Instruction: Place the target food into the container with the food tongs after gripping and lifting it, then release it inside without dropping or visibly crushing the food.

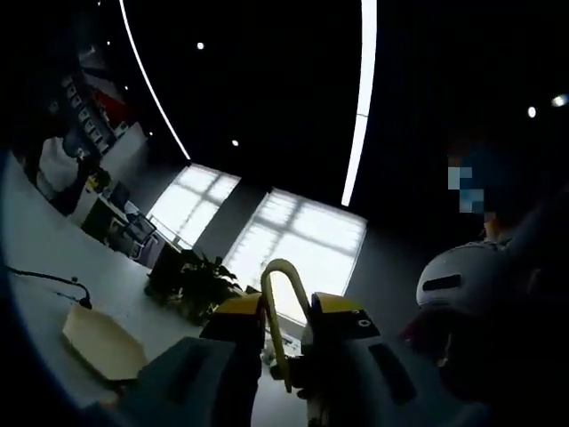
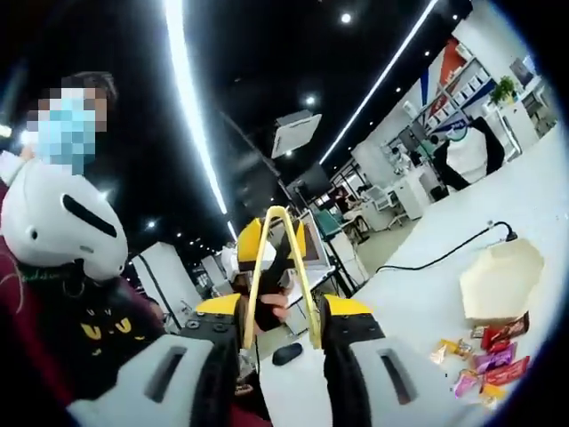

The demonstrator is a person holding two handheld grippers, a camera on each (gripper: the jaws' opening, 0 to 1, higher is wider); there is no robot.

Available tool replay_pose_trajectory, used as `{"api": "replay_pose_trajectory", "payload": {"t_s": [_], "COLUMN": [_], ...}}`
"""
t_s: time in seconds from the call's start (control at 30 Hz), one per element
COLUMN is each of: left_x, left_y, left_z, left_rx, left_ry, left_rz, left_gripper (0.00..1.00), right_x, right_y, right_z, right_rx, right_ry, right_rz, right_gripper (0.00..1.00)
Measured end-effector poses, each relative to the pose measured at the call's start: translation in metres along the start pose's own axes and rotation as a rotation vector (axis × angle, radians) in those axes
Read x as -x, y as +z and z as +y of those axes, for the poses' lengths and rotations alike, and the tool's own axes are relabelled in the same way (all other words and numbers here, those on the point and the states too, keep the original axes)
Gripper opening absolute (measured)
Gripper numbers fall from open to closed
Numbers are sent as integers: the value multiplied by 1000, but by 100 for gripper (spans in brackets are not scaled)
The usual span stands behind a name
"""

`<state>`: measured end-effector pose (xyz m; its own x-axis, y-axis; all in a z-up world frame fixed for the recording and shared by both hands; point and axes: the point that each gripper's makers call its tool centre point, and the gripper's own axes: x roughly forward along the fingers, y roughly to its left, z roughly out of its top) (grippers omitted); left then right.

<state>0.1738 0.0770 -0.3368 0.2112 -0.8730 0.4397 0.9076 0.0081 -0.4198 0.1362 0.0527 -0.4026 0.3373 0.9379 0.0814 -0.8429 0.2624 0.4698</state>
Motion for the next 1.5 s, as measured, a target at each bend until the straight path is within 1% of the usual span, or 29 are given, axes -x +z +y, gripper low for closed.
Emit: {"api": "replay_pose_trajectory", "payload": {"t_s": [0.03, 0.07, 0.1, 0.13, 0.17, 0.2, 0.3, 0.33, 0.37, 0.43, 0.47, 0.5, 0.6, 0.7, 0.83, 0.97, 1.03, 1.17, 1.2, 1.23, 1.3, 1.33, 1.37, 1.4, 1.5], "left_x": [0, -1, -1, -1, -1, -1, -5, -6, -6, -7, -8, -8, -10, -10, -9, -9, -10, -11, -12, -12, -12, -12, -14, -14, -19], "left_y": [-2, -6, -6, -8, -13, -14, -12, -12, -14, -17, -17, -18, -18, -21, -21, -21, -24, -37, -41, -44, -55, -59, -62, -64, -67], "left_z": [-1, -5, -5, -4, -5, -7, -13, -13, -11, -9, -9, -11, -15, -15, -18, -17, -16, -13, -12, -10, -2, 0, 2, 5, 16], "left_rx": [-4, -20, -46, -88, -103, -106, -93, -100, -118, -132, -133, -131, -136, -152, -149, -160, -159, -171, -174, -181, -192, -190, -198, -205, -252], "left_ry": [-5, -20, -23, -15, -21, -33, -74, -76, -73, -72, -75, -95, -121, -129, -150, -157, -158, -151, -148, -140, -105, -96, -91, -84, -39], "left_rz": [24, 66, 87, 115, 165, 188, 193, 198, 217, 234, 234, 237, 243, 268, 277, 288, 303, 362, 378, 389, 435, 453, 459, 466, 476], "left_gripper": [21, 21, 20, 20, 20, 20, 20, 20, 20, 20, 20, 20, 20, 20, 20, 20, 20, 20, 20, 20, 20, 20, 20, 20, 21], "right_x": [0, -2, -2, -1, -2, -2, -4, -6, -9, -14, -17, -19, -24, -28, -28, -26, -25, -24, -23, -23, -20, -19, -19, -18, -12], "right_y": [-3, -7, -10, -11, -11, -11, -14, -17, -19, -23, -26, -28, -34, -37, -37, -37, -40, -51, -54, -55, -64, -67, -68, -69, -71], "right_z": [-1, -1, 0, 0, -1, -2, -3, 0, 3, 8, 9, 10, 10, 5, 3, -2, -4, -11, -17, -20, -29, -33, -40, -44, -54], "right_rx": [16, 34, 41, 47, 57, 69, 101, 111, 110, 112, 118, 123, 123, 122, 150, 150, 168, 192, 218, 229, 230, 252, 291, 298, 244], "right_ry": [-1, -3, 4, 8, 2, 1, 4, 21, 42, 71, 83, 90, 117, 120, 135, 129, 121, 91, 64, 53, -5, -26, -64, -88, -168], "right_rz": [27, 64, 84, 102, 111, 119, 157, 175, 194, 213, 229, 239, 259, 269, 268, 275, 293, 337, 348, 352, 398, 408, 397, 388, 340], "right_gripper": [33, 33, 31, 30, 31, 33, 36, 37, 38, 41, 43, 45, 48, 45, 31, 30, 29, 26, 25, 25, 24, 23, 22, 21, 20]}}
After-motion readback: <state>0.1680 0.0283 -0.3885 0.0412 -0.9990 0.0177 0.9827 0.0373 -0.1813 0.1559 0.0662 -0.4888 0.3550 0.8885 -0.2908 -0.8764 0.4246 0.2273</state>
